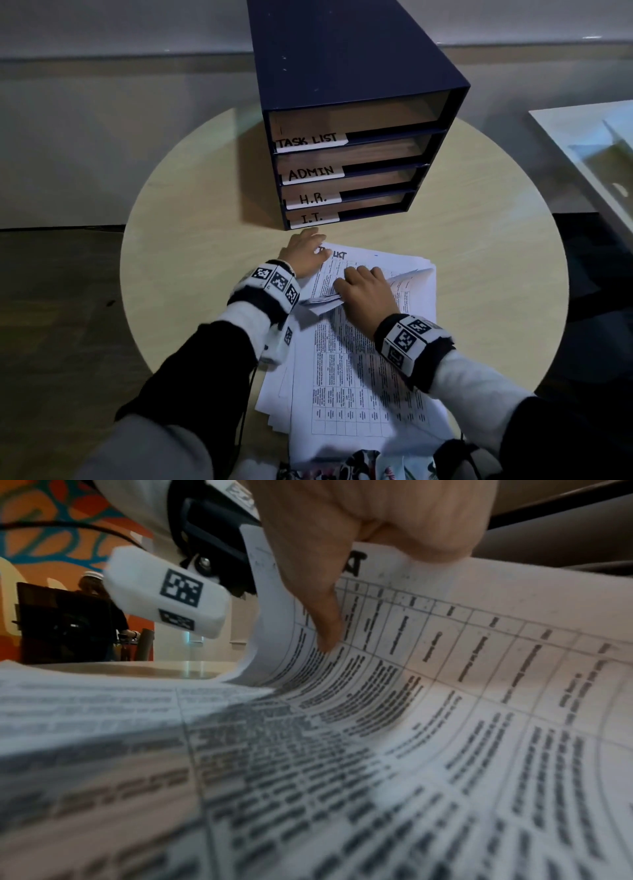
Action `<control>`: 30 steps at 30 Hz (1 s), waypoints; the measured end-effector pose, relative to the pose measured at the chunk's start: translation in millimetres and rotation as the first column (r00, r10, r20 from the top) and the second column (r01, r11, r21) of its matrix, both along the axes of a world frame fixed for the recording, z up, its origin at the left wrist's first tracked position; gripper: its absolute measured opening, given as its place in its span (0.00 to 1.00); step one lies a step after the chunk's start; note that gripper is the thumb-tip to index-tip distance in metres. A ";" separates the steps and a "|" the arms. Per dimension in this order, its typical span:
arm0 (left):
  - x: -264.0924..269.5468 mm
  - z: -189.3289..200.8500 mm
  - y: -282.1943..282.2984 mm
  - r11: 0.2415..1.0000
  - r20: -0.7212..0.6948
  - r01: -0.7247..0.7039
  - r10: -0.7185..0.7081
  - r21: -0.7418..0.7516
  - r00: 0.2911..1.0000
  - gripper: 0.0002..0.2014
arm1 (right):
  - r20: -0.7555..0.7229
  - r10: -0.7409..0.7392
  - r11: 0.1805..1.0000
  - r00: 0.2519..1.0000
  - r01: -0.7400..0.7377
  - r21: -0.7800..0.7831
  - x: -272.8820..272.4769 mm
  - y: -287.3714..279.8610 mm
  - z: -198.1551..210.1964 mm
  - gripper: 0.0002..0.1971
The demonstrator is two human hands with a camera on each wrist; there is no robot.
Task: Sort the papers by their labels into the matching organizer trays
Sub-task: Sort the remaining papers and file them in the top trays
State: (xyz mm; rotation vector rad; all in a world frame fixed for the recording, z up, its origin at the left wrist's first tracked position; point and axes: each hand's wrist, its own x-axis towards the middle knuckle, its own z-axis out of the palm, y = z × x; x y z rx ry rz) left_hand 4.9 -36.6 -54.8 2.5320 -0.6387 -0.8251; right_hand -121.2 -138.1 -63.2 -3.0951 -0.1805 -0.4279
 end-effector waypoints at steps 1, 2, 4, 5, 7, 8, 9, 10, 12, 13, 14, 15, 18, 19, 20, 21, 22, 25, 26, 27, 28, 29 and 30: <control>3.8 0.8 -2.3 0.996 0.027 0.052 -0.054 0.071 0.998 0.26 | -0.021 -0.003 1.000 1.000 0.002 -0.010 1.0 1.4 0.9 0.17; 5.9 0.9 -3.1 0.989 0.036 0.084 -0.090 0.124 0.995 0.26 | -0.037 -0.004 1.000 0.999 0.004 -0.018 1.5 2.8 0.8 0.17; 6.5 1.8 -2.8 0.974 0.050 0.127 -0.139 0.189 0.989 0.26 | -0.056 -0.008 1.000 0.998 0.007 -0.016 1.5 4.6 -0.5 0.17; 5.7 1.5 -1.8 0.971 0.071 0.136 -0.152 0.198 0.986 0.25 | -0.057 -0.007 1.000 0.998 0.007 -0.009 1.4 4.9 -1.2 0.17; 4.2 0.3 2.5 0.978 0.153 0.122 -0.149 0.172 0.977 0.22 | -0.049 -0.009 1.000 0.999 0.009 0.003 0.7 4.2 -2.7 0.17; 3.5 1.0 4.8 0.982 0.194 0.119 -0.146 0.148 0.970 0.21 | -0.045 -0.009 1.000 0.999 0.009 0.011 0.5 3.8 -3.6 0.17; 2.1 2.7 7.4 0.984 0.224 0.121 -0.148 0.128 0.963 0.18 | -0.041 -0.009 1.000 0.999 0.010 0.022 0.6 3.5 -4.8 0.18; 0.2 4.3 10.1 0.987 0.247 0.124 -0.146 0.099 0.958 0.15 | -0.036 -0.010 0.999 0.999 0.011 0.031 0.7 3.1 -6.1 0.18; -4.8 6.0 17.4 0.994 0.214 0.106 -0.097 -0.030 0.972 0.08 | -0.032 -0.017 0.998 0.999 0.018 0.052 0.3 2.1 -9.2 0.19; -8.5 5.7 22.4 0.990 0.156 0.084 -0.065 -0.115 0.986 0.08 | -0.037 -0.020 0.998 0.999 0.022 0.063 -0.2 1.8 -10.6 0.20; -13.1 5.3 28.5 0.982 0.103 0.060 -0.042 -0.177 0.994 0.10 | -0.045 -0.025 0.997 0.999 0.028 0.072 -1.1 1.9 -11.7 0.22; -17.8 5.0 33.9 0.978 0.072 0.046 -0.032 -0.203 0.997 0.12 | -0.058 -0.031 0.996 0.998 0.036 0.079 -2.2 2.1 -12.3 0.24; -28.7 3.6 45.4 0.970 0.066 0.071 -0.057 -0.233 0.996 0.13 | -0.109 -0.046 0.994 0.993 0.056 0.092 -3.5 4.0 -11.1 0.31; -31.2 5.4 46.9 0.965 0.073 0.086 -0.070 -0.246 0.995 0.15 | -0.126 -0.046 0.994 0.991 0.058 0.093 -3.4 4.7 -10.3 0.32; -32.4 7.0 47.8 0.961 0.072 0.088 -0.072 -0.261 0.995 0.16 | -0.142 -0.044 0.994 0.989 0.057 0.090 -3.5 5.5 -9.7 0.31; -32.0 8.0 47.9 0.958 0.058 0.077 -0.064 -0.276 0.996 0.16 | -0.156 -0.043 0.995 0.987 0.056 0.085 -3.5 5.8 -9.3 0.30; -32.4 10.1 46.7 0.955 0.041 0.056 -0.046 -0.290 0.998 0.15 | -0.166 -0.042 0.995 0.985 0.057 0.088 -3.6 5.9 -9.1 0.29; -36.4 15.1 43.8 0.951 -0.037 -0.030 0.019 -0.309 0.999 0.18 | -0.171 -0.033 0.991 0.985 0.054 0.120 -3.6 4.4 -9.5 0.26; -37.6 14.1 43.4 0.948 -0.063 -0.064 0.047 -0.311 0.997 0.21 | -0.167 -0.033 0.991 0.985 0.054 0.124 -4.0 3.7 -9.5 0.26; -37.8 13.4 43.2 0.944 -0.093 -0.100 0.074 -0.316 0.993 0.24 | -0.162 -0.034 0.990 0.986 0.055 0.127 -4.0 3.1 -9.8 0.25; -37.4 11.1 43.1 0.933 -0.124 -0.135 0.099 -0.333 0.987 0.26 | -0.156 -0.033 0.990 0.987 0.054 0.129 -4.2 2.2 -10.2 0.25; -36.7 9.4 42.4 0.920 -0.149 -0.163 0.117 -0.356 0.982 0.26 | -0.150 -0.032 0.990 0.988 0.052 0.133 -4.4 1.4 -10.7 0.24; -35.2 5.3 42.6 0.908 -0.166 -0.182 0.127 -0.378 0.978 0.25 | -0.145 -0.030 0.989 0.989 0.050 0.137 -4.6 0.8 -11.7 0.25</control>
